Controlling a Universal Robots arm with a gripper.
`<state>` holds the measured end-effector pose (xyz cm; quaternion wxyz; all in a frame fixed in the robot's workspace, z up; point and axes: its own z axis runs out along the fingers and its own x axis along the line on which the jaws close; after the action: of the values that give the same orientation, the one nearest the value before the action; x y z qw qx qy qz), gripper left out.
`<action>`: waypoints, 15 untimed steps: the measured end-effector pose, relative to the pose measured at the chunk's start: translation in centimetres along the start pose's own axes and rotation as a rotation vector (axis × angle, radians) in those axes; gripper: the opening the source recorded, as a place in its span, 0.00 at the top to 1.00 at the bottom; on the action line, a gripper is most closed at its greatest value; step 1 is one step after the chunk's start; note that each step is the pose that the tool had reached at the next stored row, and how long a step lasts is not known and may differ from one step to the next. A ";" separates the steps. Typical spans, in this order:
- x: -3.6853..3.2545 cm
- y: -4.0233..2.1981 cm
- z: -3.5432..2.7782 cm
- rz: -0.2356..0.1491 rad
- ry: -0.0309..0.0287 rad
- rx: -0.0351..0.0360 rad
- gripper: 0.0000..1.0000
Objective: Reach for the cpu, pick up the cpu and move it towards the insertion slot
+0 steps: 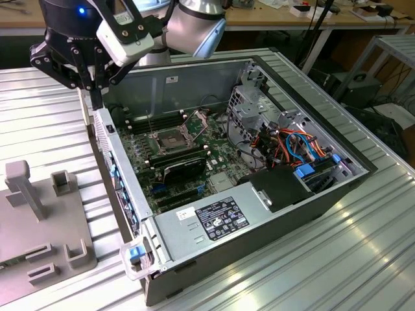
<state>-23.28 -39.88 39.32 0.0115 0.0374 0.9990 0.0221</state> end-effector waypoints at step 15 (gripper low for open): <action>1.21 -0.09 -0.03 0.000 0.0000 0.0001 0.89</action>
<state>-24.49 -39.89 39.33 0.0115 0.0374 0.9990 0.0220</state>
